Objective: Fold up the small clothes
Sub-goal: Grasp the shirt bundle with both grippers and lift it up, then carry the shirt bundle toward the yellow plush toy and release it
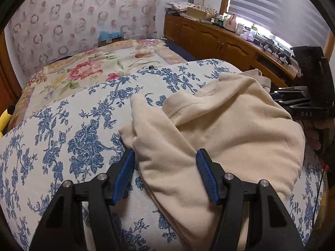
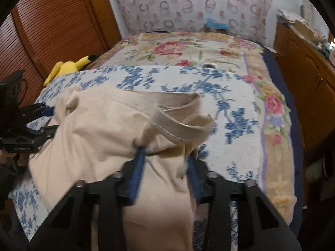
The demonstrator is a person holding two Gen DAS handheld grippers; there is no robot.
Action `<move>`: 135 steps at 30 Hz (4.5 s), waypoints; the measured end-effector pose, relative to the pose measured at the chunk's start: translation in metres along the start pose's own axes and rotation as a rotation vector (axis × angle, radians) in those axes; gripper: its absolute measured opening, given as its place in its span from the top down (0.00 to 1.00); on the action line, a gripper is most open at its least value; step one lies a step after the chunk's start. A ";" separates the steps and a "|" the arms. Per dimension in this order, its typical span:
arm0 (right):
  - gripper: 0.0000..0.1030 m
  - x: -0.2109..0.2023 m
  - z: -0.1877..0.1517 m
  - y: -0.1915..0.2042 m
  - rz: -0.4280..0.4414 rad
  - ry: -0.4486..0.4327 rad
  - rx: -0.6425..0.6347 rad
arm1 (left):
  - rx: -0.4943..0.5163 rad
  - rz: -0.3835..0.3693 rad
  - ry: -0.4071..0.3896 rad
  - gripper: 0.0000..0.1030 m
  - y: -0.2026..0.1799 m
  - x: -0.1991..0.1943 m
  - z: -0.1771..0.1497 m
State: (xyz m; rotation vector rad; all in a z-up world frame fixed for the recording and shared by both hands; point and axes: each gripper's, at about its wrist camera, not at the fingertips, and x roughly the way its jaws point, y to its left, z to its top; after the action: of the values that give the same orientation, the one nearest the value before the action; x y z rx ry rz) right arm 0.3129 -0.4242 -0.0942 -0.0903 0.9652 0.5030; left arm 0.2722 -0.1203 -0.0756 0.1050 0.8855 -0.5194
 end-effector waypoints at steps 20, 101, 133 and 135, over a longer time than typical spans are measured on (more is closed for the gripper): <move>0.90 -0.045 0.005 0.019 -0.053 -0.147 -0.021 | -0.088 -0.200 -0.152 0.90 0.006 -0.063 0.002; 0.56 0.243 0.240 0.353 0.121 -0.031 -0.450 | -0.591 0.533 -0.166 0.38 0.342 -0.161 -0.170; 0.28 0.081 0.139 0.356 0.155 -0.242 -0.368 | -0.370 0.545 -0.301 0.38 0.205 -0.214 -0.129; 0.27 0.064 0.129 0.351 0.137 -0.262 -0.360 | -0.356 0.549 -0.312 0.38 0.190 -0.214 -0.127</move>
State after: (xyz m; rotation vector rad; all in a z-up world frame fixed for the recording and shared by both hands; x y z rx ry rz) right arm 0.2832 -0.0531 -0.0203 -0.2764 0.6190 0.7922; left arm 0.1614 0.1668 -0.0168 -0.0585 0.5948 0.1371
